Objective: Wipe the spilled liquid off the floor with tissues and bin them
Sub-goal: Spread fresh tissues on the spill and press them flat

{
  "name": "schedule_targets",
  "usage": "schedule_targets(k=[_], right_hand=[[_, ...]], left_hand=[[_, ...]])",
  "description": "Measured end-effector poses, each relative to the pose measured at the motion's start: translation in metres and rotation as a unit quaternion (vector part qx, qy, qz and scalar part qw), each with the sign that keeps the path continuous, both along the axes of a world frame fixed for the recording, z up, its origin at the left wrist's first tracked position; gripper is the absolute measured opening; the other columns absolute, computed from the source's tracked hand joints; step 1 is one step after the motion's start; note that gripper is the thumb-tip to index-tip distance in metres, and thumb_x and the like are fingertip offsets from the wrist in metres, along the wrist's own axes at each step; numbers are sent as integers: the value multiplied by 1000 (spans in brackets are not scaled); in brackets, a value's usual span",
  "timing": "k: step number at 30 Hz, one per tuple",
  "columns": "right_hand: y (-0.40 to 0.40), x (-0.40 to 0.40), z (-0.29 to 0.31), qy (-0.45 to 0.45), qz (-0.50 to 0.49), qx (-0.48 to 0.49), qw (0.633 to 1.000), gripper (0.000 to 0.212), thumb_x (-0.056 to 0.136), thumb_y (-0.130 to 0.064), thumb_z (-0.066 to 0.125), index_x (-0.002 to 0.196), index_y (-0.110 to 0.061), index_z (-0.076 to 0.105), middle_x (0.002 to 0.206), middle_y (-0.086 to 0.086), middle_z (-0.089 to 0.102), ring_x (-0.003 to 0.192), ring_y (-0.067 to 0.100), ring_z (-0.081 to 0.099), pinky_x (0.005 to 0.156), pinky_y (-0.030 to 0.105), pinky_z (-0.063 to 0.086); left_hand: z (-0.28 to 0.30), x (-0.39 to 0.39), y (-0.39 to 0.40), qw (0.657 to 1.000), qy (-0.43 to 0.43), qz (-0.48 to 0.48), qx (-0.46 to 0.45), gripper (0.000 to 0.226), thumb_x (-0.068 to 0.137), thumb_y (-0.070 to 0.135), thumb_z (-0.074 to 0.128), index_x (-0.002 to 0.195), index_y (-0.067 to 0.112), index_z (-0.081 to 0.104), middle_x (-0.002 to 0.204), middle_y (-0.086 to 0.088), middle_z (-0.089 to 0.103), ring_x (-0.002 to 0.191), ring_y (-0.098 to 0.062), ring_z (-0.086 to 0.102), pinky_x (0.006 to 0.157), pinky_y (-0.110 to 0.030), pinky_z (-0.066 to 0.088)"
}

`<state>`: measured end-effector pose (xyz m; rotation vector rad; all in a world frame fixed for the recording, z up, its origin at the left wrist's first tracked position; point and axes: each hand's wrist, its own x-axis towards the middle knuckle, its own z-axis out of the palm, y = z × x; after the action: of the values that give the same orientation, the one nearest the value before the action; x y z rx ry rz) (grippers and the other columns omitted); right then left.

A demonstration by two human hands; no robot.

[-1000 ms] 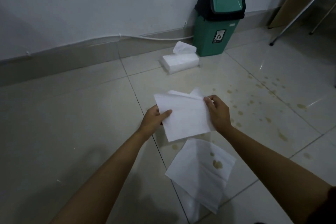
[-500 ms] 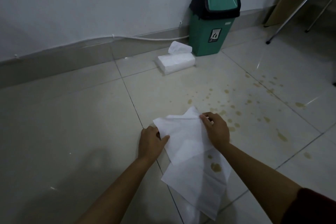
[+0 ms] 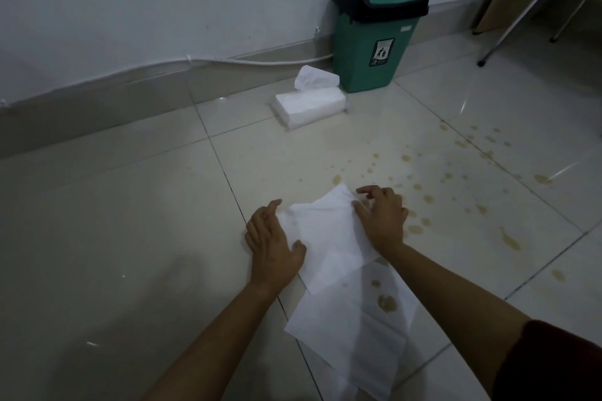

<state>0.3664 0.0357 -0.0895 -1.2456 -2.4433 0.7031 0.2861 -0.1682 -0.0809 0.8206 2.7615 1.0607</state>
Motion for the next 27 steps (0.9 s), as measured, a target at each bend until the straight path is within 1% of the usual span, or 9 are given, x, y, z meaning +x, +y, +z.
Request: schedule_targets(k=[2,4,6,8,11,14,20,23,27], right_hand=[[-3,-1,-1,17,-12,18,1000,28,87,-32,63,114,-28,55,113,-3,53,110,19,45,88,32,25],[-4,-1,-1,27,-13,33,999,24,87,-29,63,109,-27,55,113,-3,53,109,19,46,87,30,24],[-4,-1,-1,27,-8,43,999,16,88,-26,61,103,-28,57,113,-3,54,109,19,47,89,31,25],[-1,-1,0,24,-1,51,998,13,89,-24,57,99,-31,63,114,-2,53,110,19,46,92,34,27],[5,1,1,13,47,60,997,22,92,-21,53,95,-34,71,113,-3,52,110,17,44,96,36,25],[9,4,1,-11,90,68,994,25,93,-22,53,102,-35,72,114,-4,51,110,16,43,97,36,23],[14,5,4,-7,104,68,992,26,93,-18,52,102,-31,72,113,-3,53,110,17,45,96,36,24],[19,-1,12,25,83,65,994,25,92,-16,51,98,-31,71,110,-4,54,108,15,45,93,33,24],[35,-18,26,50,78,72,993,26,91,-13,51,93,-32,68,102,-10,50,102,12,45,87,30,22]], left_hand=[[0,1,7,998,23,-55,10,74,75,26,65,140,17,32,137,-8,32,129,-25,27,110,-43,23],[-1,3,17,990,36,-138,-8,62,87,32,56,143,20,31,150,-7,26,141,-24,19,117,-40,12],[-5,6,27,970,62,-224,-64,59,96,40,42,149,24,20,160,-2,8,149,-18,1,119,-34,-2],[-10,6,36,950,88,-277,-112,59,99,44,31,151,26,9,161,2,-6,149,-15,-10,120,-34,-8],[-15,3,43,926,110,-312,-181,60,100,48,22,151,29,-4,160,1,-13,148,-15,-15,121,-42,-12],[-21,2,42,909,120,-321,-238,62,100,49,18,150,28,-10,159,-2,-17,147,-18,-17,117,-46,-15],[-21,2,43,906,101,-328,-247,62,99,49,18,150,27,-11,159,-3,-18,147,-18,-18,119,-46,-14],[-17,1,45,911,61,-333,-233,60,100,48,20,152,28,-3,160,0,-12,148,-15,-14,118,-45,-16],[-1,-12,56,957,0,-278,-83,47,100,43,33,143,25,39,157,3,23,147,-10,12,121,-35,-9]])
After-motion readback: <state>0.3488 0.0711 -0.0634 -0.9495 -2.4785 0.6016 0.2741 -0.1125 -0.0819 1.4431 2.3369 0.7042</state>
